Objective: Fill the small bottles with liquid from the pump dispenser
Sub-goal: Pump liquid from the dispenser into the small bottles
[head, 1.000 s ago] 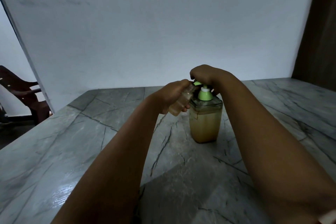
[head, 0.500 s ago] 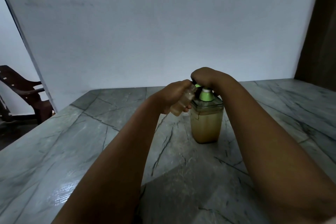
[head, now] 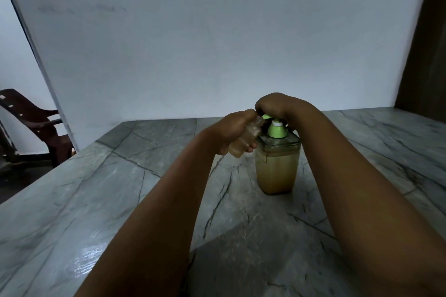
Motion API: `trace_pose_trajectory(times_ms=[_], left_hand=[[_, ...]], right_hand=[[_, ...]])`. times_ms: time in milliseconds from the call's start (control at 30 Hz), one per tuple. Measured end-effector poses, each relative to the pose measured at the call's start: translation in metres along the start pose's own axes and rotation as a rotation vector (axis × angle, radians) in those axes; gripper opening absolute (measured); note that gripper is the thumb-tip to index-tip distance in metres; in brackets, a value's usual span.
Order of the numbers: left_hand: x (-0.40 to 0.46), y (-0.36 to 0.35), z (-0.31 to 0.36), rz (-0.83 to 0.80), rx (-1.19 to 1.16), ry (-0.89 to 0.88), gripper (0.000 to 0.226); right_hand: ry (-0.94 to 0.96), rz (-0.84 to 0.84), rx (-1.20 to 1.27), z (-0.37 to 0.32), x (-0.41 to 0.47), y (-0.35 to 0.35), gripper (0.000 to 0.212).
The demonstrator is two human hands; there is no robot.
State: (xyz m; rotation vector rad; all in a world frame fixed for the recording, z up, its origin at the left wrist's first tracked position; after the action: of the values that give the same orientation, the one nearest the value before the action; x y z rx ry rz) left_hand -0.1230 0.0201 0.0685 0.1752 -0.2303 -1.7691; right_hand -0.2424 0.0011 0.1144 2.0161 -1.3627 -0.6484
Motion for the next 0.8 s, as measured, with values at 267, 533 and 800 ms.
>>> trace_pose_trajectory(times_ms=[267,533,800], left_hand=[[-0.0011,-0.0011,-0.0006,-0.020,0.003,-0.022,0.029],[-0.0005,-0.0018,0.0004,0.001,-0.005,-0.015,0.029],[0.0006,-0.0013,-0.0007,0.012,0.004,-0.023,0.029]], right_hand=[[0.002,0.001,0.098,-0.0022,-0.0019,0.0056,0.018],[-0.028,-0.022,0.058,-0.0022,-0.0016,0.0043,0.017],[-0.007,-0.017,-0.004,-0.0024,-0.0009,0.0008,0.021]])
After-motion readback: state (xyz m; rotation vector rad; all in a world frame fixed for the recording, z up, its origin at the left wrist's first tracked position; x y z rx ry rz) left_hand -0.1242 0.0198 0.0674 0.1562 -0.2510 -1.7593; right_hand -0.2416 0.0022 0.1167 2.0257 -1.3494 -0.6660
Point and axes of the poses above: each hand's wrist, its own x-axis towards the middle knuckle, its own y-axis out of the back of the hand, z = x × y, the point moved 1 cm from there along x, towards the middle knuckle, and after that the axes turned 6 degrees about -z, right-handed, at the moved point
